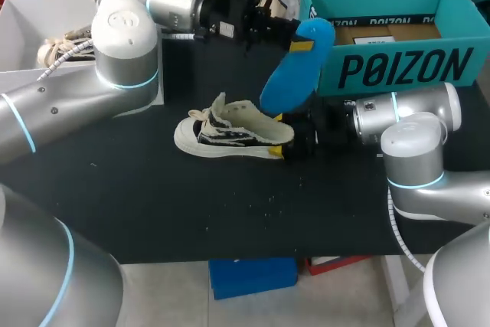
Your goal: Take the shoe out of the shoebox, open the shoe tongue, remove and reinsert the insole, then place the shoe into the shoebox
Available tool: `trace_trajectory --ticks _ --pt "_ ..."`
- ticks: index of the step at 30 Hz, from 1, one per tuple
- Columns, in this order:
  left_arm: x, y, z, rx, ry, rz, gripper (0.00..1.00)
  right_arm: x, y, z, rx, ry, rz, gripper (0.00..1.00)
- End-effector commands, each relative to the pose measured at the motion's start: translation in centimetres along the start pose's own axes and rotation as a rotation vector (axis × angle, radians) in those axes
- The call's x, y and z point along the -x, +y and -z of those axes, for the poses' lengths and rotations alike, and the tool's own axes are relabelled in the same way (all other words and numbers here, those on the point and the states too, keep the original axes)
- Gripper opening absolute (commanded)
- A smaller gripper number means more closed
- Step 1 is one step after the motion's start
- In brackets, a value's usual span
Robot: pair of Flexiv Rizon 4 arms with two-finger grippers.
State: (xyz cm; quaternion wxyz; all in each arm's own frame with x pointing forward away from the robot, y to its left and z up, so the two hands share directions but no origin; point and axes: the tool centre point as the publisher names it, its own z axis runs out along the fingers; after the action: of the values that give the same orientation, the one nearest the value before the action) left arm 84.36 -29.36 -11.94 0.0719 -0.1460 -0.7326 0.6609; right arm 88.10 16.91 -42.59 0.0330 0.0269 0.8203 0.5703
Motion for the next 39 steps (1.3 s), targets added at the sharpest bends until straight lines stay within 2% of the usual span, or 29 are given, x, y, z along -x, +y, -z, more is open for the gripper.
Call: trace_trajectory --ticks 1,2,3,5,7,11,18,22,28,30,33,39 --pt "0.4 0.5 -0.3 -0.031 0.009 -0.003 0.0 0.0 -0.3 0.0 -0.002 0.0 -0.001 0.0" --pt "0.4 0.5 -0.3 -0.031 0.009 -0.003 0.0 0.0 -0.3 0.0 -0.002 0.0 -0.001 0.0" --pt "-0.1 -0.6 -0.1 -0.084 -0.039 0.045 0.0 0.0 -0.3 0.0 -0.002 0.0 -0.001 0.0" --pt "-0.5 -2.5 0.6 -0.092 -0.08 0.057 0.0 0.0 -0.3 0.0 -0.002 0.0 -0.001 0.0" --pt "-1.3 -4.4 0.6 -0.178 -0.126 0.131 0.0 0.0 -0.3 0.0 -0.002 0.0 -0.001 0.0" --pt "-2.9 -7.7 0.3 -0.253 -0.176 0.215 0.0 0.0 -0.3 0.0 -0.002 0.0 -0.001 0.0" --pt "-6.3 -12.2 -1.3 -0.371 -0.187 0.434 0.0 0.0 -0.3 0.0 -0.002 0.0 -0.001 0.0" --pt "-8.0 -14.7 -2.0 -0.387 -0.17 0.493 0.0 0.0 -0.3 0.0 -0.002 0.0 -0.001 0.0" --pt "-10.6 -18.5 -2.4 -0.349 -0.174 0.523 0.0 0.0 -0.3 0.0 -0.002 0.0 -0.001 0.0" --pt "-11.3 -19.3 -2.3 -0.326 -0.177 0.515 0.0 0.0 -0.3 0.0 -0.002 0.0 -0.001 0.0" --pt "-12.2 -20.6 -2.4 -0.343 -0.185 0.518 0.0 0.0 -0.3 0.0 -0.002 0.0 -0.001 0.0" --pt "-13.7 -22.0 -2.3 -0.317 -0.187 0.528 0.0 0.0 -0.3 0.0 -0.002 0.0 -0.001 0.0"
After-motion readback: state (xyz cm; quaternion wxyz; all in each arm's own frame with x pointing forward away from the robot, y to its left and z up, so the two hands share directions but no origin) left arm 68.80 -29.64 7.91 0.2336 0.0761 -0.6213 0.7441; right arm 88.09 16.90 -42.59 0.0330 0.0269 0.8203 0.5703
